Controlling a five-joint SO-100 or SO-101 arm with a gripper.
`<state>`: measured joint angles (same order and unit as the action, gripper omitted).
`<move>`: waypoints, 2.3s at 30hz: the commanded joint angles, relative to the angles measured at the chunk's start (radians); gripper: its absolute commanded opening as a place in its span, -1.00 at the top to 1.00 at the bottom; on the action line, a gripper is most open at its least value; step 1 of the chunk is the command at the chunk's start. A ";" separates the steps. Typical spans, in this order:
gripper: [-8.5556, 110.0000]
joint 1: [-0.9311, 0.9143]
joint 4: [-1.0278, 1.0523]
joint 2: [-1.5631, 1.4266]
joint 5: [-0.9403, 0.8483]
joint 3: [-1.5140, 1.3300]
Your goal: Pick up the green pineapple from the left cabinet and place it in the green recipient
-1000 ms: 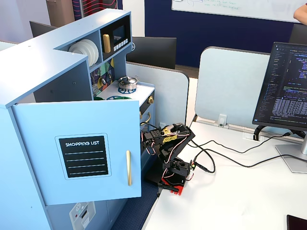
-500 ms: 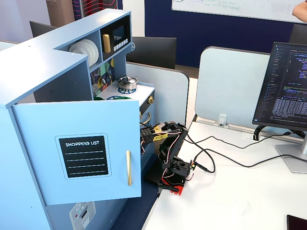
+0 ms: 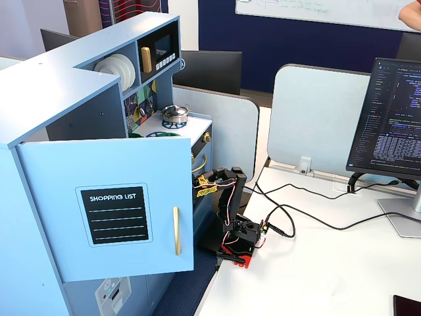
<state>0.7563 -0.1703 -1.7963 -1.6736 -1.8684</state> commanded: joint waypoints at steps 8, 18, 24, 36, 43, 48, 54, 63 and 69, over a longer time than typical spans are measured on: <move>0.17 -0.026 -0.081 0.110 -0.012 0.175; 0.13 -0.020 -0.106 0.235 -0.002 0.291; 0.14 -0.006 -0.107 0.322 0.006 0.394; 0.15 0.031 -0.112 0.491 0.041 0.577; 0.16 0.046 -0.114 0.578 0.035 0.678; 0.18 0.044 -0.112 0.618 0.012 0.721; 0.34 0.044 -0.089 0.675 -0.025 0.784; 0.86 0.046 -0.031 0.641 -0.158 0.738; 0.86 0.048 -0.044 0.434 -0.262 0.589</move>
<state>0.8023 -0.2286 -1.1781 -1.8761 -1.2118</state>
